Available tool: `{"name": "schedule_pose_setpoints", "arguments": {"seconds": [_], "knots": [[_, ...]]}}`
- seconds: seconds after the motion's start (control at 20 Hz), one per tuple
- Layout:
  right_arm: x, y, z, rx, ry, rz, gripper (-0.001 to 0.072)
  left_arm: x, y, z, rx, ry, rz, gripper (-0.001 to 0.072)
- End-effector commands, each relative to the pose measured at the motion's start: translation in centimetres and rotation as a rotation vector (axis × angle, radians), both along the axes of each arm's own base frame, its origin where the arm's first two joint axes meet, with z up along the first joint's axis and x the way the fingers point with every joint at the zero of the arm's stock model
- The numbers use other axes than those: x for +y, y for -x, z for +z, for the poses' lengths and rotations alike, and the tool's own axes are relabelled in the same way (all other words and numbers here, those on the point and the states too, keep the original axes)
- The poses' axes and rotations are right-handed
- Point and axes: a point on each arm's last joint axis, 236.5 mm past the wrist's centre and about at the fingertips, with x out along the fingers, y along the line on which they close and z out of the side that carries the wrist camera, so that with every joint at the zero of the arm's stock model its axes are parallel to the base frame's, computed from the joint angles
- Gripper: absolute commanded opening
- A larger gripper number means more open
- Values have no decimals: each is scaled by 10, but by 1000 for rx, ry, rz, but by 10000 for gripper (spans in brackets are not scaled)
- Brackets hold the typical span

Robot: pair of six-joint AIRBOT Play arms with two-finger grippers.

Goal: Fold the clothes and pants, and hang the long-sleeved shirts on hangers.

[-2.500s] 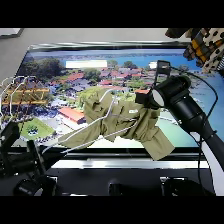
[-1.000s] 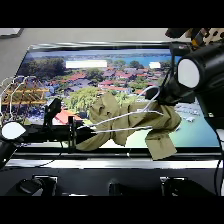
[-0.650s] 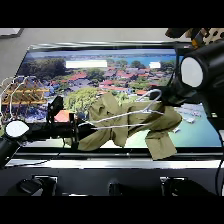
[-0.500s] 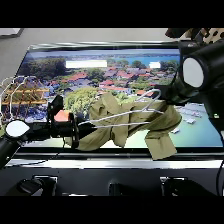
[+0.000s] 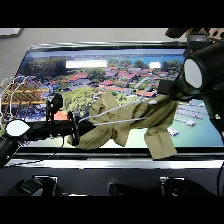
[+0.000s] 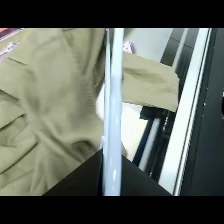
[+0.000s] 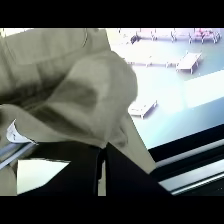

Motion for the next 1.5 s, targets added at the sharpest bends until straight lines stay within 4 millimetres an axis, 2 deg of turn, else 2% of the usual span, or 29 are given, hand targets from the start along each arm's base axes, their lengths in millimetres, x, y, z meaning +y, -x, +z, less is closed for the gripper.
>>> {"name": "schedule_pose_setpoints", "arguments": {"seconds": [0.0,0.25,0.4,0.55,0.7,0.85,1.1,1.25,1.35,1.45], "knots": [[6,-17,8,-87,-32,-2,34,-2,2,2,7,13,-7,29],[28,-32,6,-120,-95,51,34,-8,4,10,14,51,-10,29],[46,-28,1,-95,-160,89,34,-20,6,5,25,55,-19,29],[45,-22,4,-91,-170,90,34,-29,-2,1,16,55,19,29],[43,-18,12,-113,-181,92,34,-37,-10,10,10,104,59,30],[43,-17,13,-114,-180,100,35,-46,-8,16,22,153,49,29],[46,-20,15,-126,-186,115,35,-57,1,14,49,165,20,29],[56,-26,19,-155,-217,147,35,-61,5,12,54,163,9,30],[68,-20,16,-126,-252,189,35,-63,0,14,59,179,33,30],[69,-16,16,-118,-259,193,35,-64,-2,17,52,197,39,30]]}}
